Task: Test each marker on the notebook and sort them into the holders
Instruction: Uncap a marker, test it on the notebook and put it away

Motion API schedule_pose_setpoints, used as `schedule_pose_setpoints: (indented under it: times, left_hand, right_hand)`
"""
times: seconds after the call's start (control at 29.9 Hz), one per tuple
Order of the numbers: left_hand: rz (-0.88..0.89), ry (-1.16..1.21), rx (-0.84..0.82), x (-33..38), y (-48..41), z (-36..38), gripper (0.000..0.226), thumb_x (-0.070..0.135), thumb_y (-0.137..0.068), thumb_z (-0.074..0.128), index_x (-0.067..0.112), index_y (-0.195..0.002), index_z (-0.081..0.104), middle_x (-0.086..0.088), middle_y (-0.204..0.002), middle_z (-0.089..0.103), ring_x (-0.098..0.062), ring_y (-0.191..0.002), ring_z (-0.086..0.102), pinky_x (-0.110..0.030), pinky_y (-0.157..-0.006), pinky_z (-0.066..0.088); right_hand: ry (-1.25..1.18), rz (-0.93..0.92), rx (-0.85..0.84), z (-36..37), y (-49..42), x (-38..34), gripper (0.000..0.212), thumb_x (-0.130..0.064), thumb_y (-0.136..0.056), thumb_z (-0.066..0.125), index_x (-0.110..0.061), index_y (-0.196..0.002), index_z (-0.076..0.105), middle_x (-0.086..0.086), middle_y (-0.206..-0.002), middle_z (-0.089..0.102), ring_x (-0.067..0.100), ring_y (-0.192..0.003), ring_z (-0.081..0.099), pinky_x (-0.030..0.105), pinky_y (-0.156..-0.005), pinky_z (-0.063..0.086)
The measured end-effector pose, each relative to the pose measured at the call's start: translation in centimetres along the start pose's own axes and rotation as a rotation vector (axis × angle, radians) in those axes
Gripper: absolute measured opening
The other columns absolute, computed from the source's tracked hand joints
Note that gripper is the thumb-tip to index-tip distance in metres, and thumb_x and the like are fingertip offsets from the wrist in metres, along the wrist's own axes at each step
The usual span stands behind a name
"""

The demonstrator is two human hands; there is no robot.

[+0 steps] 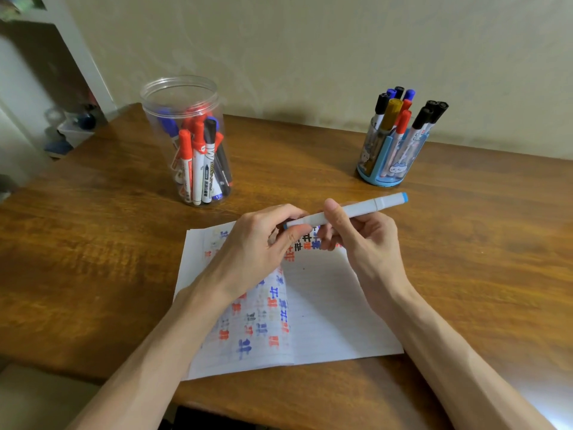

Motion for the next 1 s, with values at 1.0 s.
schedule_pose_setpoints:
  times: [1.0]
  left_hand:
    - [-0.023,-0.003,0.091,-0.6,0.3,-1.2,0.028,0.034,-0.1,0.061,0.015,-0.113,0.076,0.009,-0.094,0.071,-0.013,-0.092,0.069,-0.037,-0.067,0.058]
  right_hand:
    - [-0.116,0.044,0.029,0.6,0.5,1.0,0.027,-0.028,-0.099,0.071,-0.003,-0.095,0.079,0.018,-0.078,0.07,0.022,-0.066,0.06,0.036,-0.069,0.054]
Point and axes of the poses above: each hand's wrist, its own y-axis away from the middle knuckle, its own z-axis out of the palm, x = y × z, the point moved 10 cm from there along -y, towards the middle knuckle
